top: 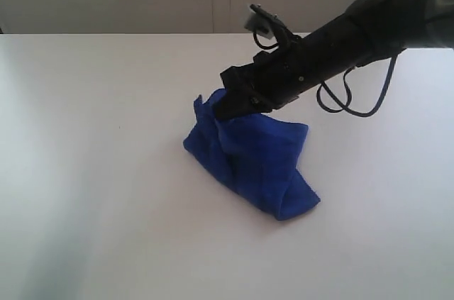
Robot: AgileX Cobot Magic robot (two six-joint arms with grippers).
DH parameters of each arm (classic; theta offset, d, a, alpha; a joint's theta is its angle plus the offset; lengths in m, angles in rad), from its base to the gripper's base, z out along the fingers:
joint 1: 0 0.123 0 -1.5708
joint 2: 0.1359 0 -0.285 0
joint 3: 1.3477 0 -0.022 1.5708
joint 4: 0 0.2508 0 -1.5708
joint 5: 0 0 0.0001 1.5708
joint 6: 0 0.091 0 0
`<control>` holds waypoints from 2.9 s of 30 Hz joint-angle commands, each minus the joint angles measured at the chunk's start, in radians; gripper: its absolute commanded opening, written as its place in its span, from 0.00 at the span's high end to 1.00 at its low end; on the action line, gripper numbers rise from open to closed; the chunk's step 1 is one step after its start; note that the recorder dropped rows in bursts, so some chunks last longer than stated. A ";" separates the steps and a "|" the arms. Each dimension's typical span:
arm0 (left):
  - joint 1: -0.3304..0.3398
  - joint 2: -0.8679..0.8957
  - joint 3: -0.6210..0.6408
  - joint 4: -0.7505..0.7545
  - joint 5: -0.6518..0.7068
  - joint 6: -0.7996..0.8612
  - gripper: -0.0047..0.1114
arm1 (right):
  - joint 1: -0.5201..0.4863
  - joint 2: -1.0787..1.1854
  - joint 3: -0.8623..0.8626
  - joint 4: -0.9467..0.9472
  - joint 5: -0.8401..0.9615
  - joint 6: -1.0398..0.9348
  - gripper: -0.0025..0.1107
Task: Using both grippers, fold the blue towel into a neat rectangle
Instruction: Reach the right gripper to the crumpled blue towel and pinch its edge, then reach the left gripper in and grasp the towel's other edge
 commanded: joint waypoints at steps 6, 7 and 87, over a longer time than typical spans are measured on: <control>0.001 -0.005 0.005 -0.011 0.304 -0.242 0.96 | 0.065 -0.012 -0.001 -0.025 0.032 -0.022 0.98; 0.001 -0.005 0.005 -0.011 0.359 -0.255 0.96 | 0.063 -0.012 -0.001 -0.050 0.003 0.000 0.98; -0.327 1.990 -1.196 -1.237 0.704 1.005 0.96 | 0.053 0.037 0.005 -0.744 -0.294 0.650 0.98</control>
